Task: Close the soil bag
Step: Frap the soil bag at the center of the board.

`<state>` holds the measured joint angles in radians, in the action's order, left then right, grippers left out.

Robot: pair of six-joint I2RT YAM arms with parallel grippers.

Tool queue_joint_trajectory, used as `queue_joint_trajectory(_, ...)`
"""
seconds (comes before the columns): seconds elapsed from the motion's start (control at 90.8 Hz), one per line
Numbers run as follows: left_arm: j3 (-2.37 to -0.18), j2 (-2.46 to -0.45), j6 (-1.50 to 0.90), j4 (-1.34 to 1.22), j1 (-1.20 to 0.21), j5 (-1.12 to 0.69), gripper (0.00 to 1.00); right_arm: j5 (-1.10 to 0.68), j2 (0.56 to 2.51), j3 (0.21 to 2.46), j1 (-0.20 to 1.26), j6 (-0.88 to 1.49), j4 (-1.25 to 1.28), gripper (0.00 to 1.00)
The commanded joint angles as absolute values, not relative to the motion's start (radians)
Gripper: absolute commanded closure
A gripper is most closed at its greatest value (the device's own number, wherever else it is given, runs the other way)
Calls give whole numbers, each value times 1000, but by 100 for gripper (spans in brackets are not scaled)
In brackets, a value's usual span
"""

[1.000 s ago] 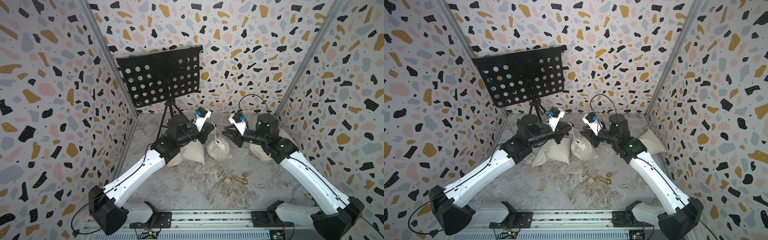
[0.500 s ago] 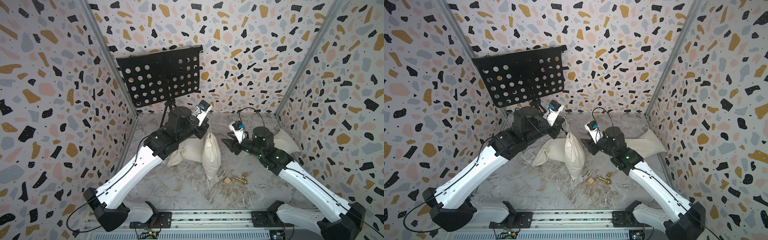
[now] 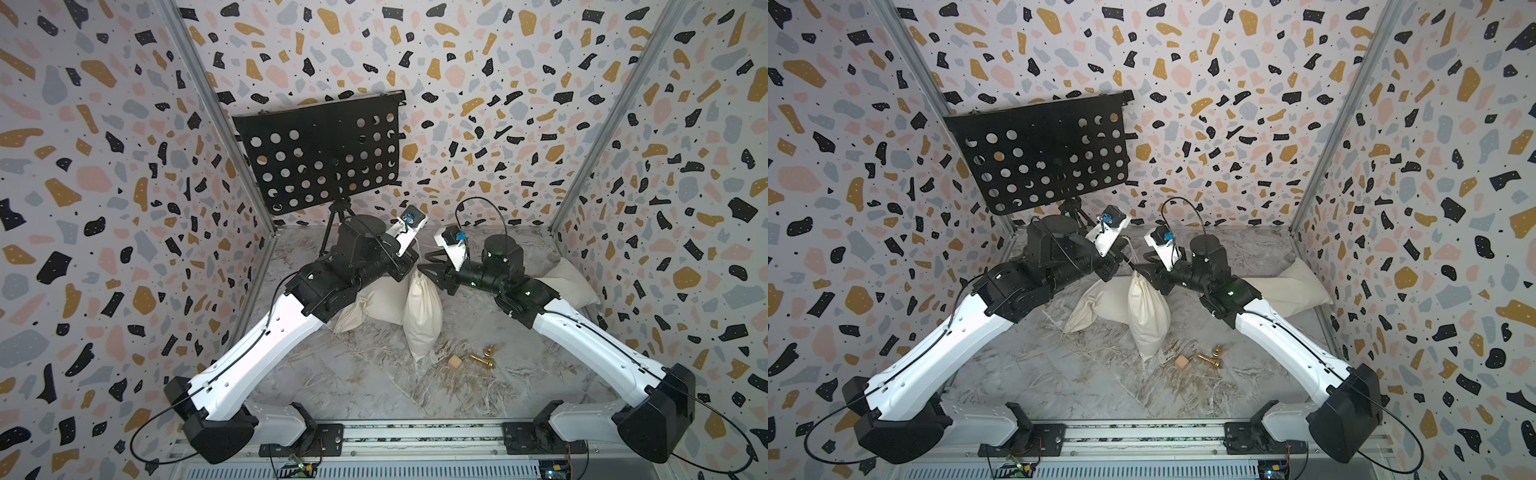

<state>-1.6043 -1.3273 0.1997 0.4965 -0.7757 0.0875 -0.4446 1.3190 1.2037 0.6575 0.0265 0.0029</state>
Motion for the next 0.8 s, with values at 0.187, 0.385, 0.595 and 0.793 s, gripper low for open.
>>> queue_joint_trajectory(0.187,-1638,-1269,212,424,-782,64,100,-540,1383,1282,660,56,-29,83)
queue_joint_trajectory(0.385,-1669,-1223,192,400,-782,108,100,-484,1425,1232,660,10,-127,93)
queue_joint_trajectory(0.595,-1823,-1158,165,424,-781,25,100,-267,1535,1176,628,-28,-251,90)
queue_joint_trajectory(0.793,-1990,-1130,128,479,-781,-24,100,-47,1597,1217,537,-52,-344,89)
